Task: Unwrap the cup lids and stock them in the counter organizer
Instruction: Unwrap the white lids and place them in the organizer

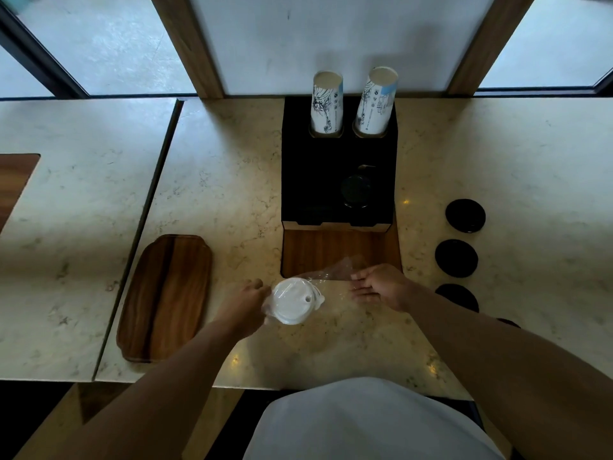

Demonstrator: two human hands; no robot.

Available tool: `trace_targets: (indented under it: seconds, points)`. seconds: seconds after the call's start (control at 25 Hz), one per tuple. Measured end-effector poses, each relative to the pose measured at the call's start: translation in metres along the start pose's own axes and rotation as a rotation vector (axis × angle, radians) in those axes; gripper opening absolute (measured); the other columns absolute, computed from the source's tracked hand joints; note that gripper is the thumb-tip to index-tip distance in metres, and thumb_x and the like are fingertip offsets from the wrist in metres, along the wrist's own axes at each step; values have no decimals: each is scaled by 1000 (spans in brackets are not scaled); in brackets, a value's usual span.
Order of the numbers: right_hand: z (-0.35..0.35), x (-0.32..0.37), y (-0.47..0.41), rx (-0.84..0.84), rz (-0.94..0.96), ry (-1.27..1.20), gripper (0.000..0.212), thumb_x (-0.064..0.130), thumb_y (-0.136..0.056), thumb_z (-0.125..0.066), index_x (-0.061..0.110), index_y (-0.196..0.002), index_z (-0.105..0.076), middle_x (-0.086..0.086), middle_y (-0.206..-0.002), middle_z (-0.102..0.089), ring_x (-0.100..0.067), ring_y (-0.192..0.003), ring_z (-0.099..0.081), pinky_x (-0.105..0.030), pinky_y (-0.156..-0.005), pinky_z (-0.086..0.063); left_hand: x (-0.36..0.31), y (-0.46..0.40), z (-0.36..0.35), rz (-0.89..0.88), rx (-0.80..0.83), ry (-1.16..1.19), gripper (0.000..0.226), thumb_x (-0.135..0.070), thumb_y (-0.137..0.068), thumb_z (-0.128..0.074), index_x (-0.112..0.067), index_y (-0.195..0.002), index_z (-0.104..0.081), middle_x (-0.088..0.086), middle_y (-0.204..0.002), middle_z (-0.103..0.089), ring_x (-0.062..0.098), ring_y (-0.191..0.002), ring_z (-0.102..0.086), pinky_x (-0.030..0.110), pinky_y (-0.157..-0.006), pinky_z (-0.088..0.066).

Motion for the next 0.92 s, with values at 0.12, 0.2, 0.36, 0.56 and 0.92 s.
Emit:
trace_targets:
  seconds: [0.12, 0.2, 0.36, 0.56, 0.92]
  points:
    - [0, -3, -2, -15, -11, 3, 30, -8, -103, -39, -13, -126, -58, -31, -123, -64, -40, -115, -65, -48, -99, -53, 5, 6, -5, 47, 277, 54, 126, -66, -65, -76, -27, -160, -2, 13, -163, -21, 35, -148, -23, 52, -120, -20]
    - [-1, -5, -4, -26, -19, -2, 32, -10, -103, -36, -13, -127, -56, -32, -123, -64, -41, -115, -65, -48, -99, -53, 4, 3, 0, 33, 322, 36, 145, -86, -52, -69, -30, -158, 14, 14, -166, -12, 37, -152, -14, 57, -120, -13]
    - [0, -8, -11, -33, -6, 23, 33, -10, -103, -32, -10, -125, -57, -31, -118, -67, -41, -109, -68, -50, -97, -54, -18, -12, 3, 10, 246, -46, 158, -103, -37, -55, -20, -159, 4, 12, -166, -18, 35, -150, -21, 53, -119, -21]
    - [7, -16, -12, 17, -11, 57, 31, -9, -101, -37, -3, -118, -62, -26, -111, -70, -38, -101, -72, -49, -87, -60, -49, -21, -12, -43, 250, -96, 145, -73, -50, -84, -22, -157, -1, 17, -161, -26, 41, -142, -34, 55, -112, -36]
    - [10, -30, -10, 158, -72, 65, 28, -8, -99, -40, 2, -115, -61, -25, -109, -71, -36, -92, -75, -45, -78, -63, -56, -27, 3, -155, 107, -22, 51, -14, -87, -77, -10, -134, -59, 11, -130, -65, 24, -112, -65, 31, -90, -54]
Point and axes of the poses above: each hand's wrist, its own y-axis away from the middle knuckle, its own z-axis out of the back of the hand, x = y × z, the point moved 5 cm from there along -y, towards the middle knuckle
